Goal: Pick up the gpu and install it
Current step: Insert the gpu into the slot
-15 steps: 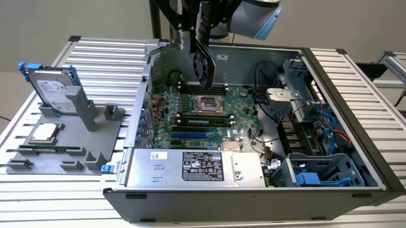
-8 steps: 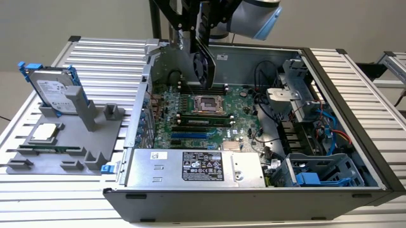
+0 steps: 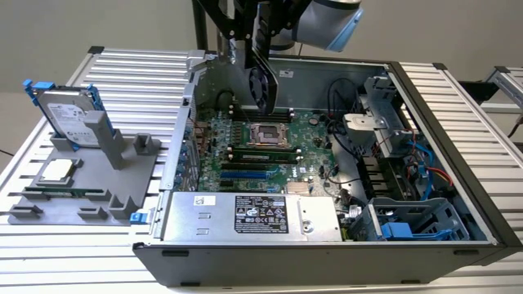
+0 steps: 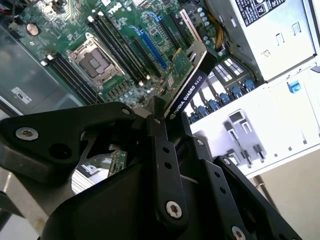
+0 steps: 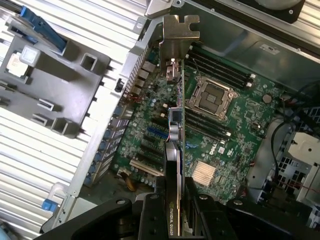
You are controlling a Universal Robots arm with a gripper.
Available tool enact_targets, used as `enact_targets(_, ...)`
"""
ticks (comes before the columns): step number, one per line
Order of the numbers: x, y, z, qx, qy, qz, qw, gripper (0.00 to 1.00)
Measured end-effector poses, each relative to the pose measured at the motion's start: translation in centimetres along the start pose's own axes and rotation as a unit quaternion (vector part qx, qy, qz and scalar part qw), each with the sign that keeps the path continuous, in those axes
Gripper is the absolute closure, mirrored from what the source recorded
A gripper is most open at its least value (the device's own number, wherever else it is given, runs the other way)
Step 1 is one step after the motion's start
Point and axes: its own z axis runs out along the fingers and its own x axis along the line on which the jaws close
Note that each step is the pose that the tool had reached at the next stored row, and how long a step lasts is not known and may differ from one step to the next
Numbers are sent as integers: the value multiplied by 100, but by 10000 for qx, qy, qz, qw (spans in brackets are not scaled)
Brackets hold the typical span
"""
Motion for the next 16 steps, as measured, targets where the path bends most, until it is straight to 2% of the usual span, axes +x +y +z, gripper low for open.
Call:
enact_targets(6, 0, 0, 0, -1, 2, -39, 10000, 100)
enact_targets(16, 0, 0, 0, -8, 21, -424, 9991, 100)
